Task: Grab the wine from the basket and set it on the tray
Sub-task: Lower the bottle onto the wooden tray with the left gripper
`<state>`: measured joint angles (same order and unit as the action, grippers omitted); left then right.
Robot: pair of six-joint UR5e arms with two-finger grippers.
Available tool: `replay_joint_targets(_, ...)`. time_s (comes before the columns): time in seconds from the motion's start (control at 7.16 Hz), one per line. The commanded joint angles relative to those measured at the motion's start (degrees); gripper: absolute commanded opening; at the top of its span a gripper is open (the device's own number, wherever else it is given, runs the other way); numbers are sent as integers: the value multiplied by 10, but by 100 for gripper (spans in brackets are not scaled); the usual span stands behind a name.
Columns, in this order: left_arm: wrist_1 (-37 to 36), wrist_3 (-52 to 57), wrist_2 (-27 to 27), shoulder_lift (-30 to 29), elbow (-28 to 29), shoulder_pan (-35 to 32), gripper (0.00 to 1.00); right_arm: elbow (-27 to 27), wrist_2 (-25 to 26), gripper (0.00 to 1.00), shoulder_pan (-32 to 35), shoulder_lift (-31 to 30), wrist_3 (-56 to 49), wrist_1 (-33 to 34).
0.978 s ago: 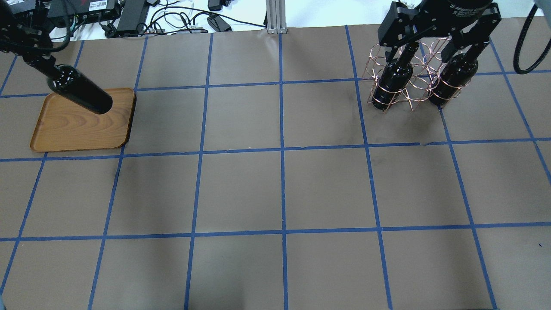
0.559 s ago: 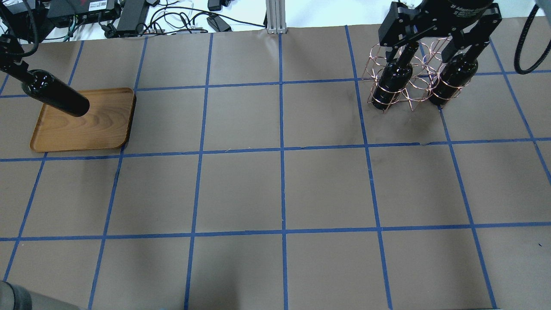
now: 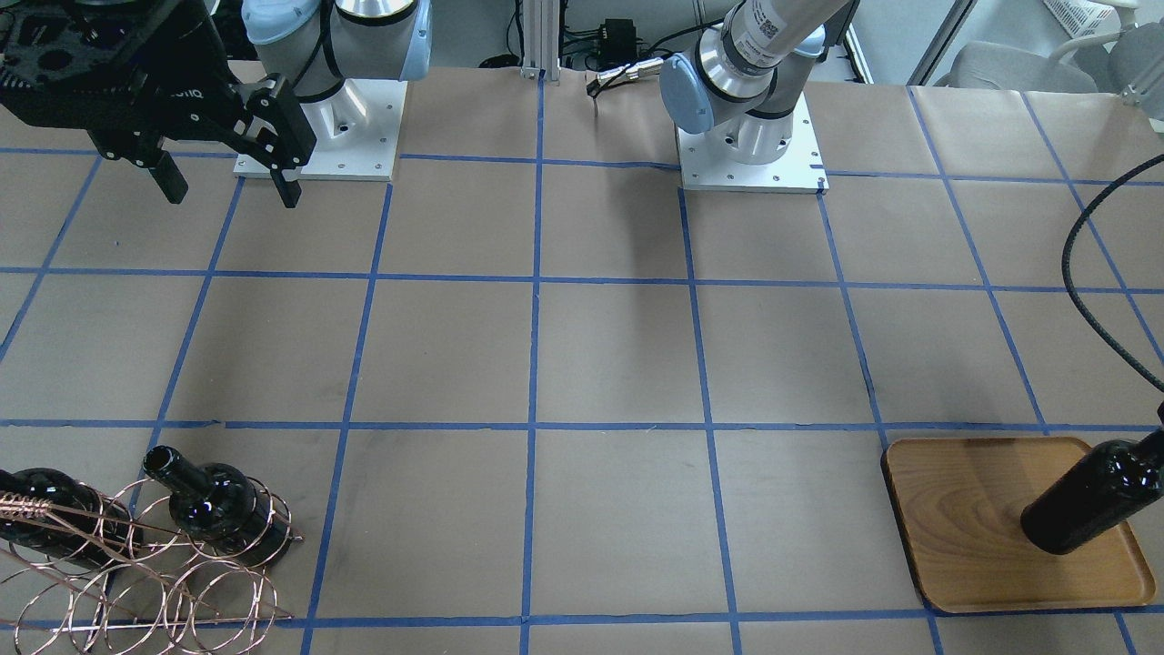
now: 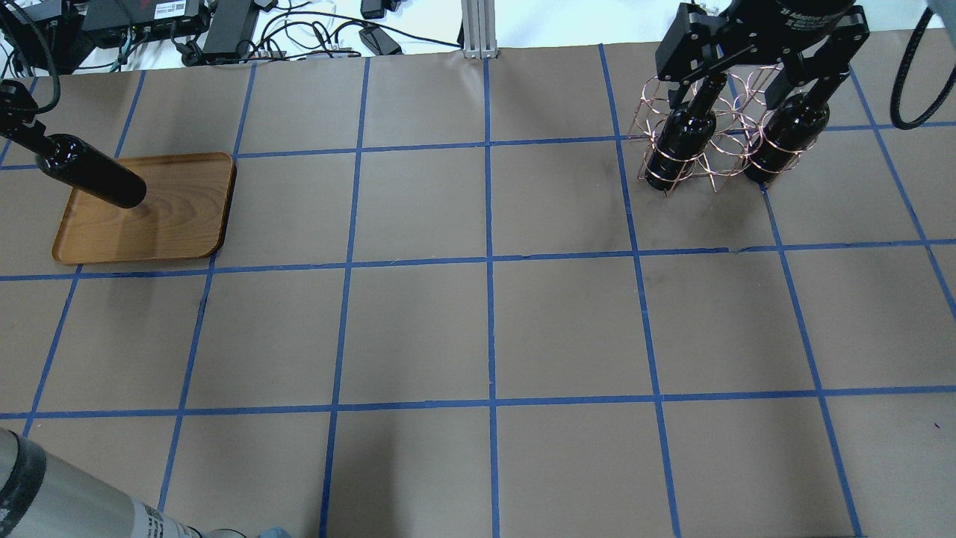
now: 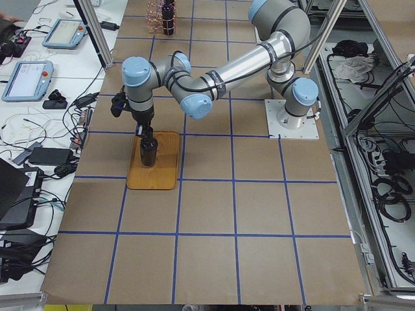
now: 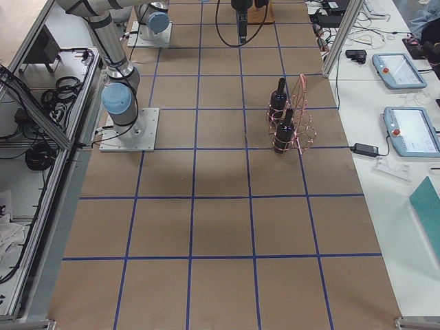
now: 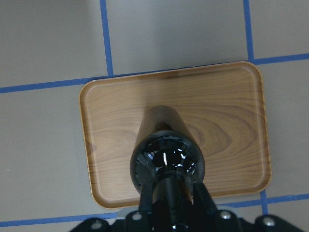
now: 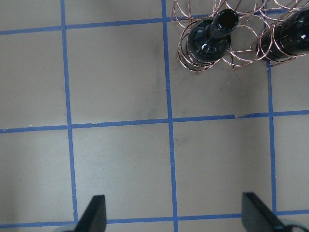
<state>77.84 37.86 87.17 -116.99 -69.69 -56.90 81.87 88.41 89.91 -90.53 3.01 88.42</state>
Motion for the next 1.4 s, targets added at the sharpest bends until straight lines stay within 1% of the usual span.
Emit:
replay_joint_targets(0.0,20,-14,2,-9,2,-1,0,2,-3,100,0,-1,1,0)
replay_joint_targets(0.7,22,-18,-1,-9,3,-1,0,3,-6,100,0,-1,2,0)
replay_joint_targets(0.84,21,-20,-4,-9,4,-3,75,2,-6,100,0,-1,2,0)
replay_joint_targets(0.98,22,-20,-24,0,4,-3,100,2,-6,100,0,-1,2,0)
replay_joint_targets(1.26,23,-22,-20,15,4,-13,100,2,-6,100,0,-1,2,0)
